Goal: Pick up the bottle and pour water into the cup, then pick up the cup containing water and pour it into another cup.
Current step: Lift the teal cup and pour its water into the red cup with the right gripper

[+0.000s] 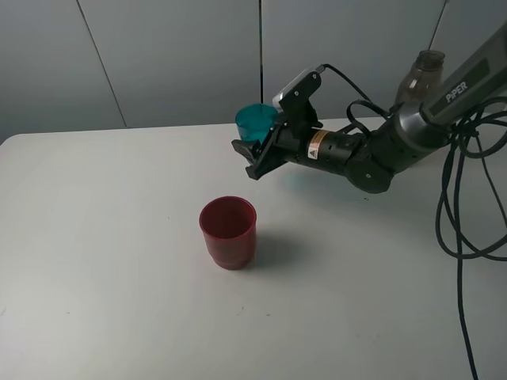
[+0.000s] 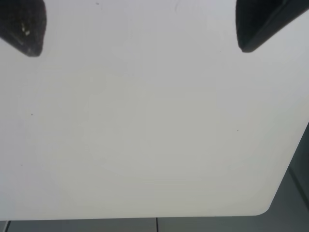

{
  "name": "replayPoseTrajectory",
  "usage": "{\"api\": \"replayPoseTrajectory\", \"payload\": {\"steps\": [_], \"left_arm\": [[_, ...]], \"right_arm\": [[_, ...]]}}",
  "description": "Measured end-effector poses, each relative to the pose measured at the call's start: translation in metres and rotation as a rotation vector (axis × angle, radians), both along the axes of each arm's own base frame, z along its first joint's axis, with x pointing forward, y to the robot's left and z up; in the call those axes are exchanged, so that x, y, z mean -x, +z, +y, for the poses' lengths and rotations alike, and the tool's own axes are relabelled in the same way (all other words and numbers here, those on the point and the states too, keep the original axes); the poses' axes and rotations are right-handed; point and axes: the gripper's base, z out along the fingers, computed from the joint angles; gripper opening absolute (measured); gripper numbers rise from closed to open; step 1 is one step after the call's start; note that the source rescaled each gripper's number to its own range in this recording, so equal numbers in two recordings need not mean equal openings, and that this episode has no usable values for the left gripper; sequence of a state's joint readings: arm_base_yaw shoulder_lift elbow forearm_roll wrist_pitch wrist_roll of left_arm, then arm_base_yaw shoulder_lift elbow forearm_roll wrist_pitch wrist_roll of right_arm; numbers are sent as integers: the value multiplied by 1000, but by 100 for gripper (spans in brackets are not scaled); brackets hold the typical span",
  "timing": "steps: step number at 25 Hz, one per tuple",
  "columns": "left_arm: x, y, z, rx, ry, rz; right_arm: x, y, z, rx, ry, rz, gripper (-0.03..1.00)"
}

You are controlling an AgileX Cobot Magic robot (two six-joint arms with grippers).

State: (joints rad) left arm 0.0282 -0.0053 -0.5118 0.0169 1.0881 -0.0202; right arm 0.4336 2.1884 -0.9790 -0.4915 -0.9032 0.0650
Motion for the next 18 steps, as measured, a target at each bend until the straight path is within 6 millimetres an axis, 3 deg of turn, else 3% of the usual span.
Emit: {"api": "replayPoseTrajectory", "payload": {"steps": [11,18], "left_arm": [[0,0,0,0,0,0],[0,0,0,0,0,0]], "right_arm": [[30,10,-20,100,-13,-63,8],[37,9,-23,250,47,-201,8]]}}
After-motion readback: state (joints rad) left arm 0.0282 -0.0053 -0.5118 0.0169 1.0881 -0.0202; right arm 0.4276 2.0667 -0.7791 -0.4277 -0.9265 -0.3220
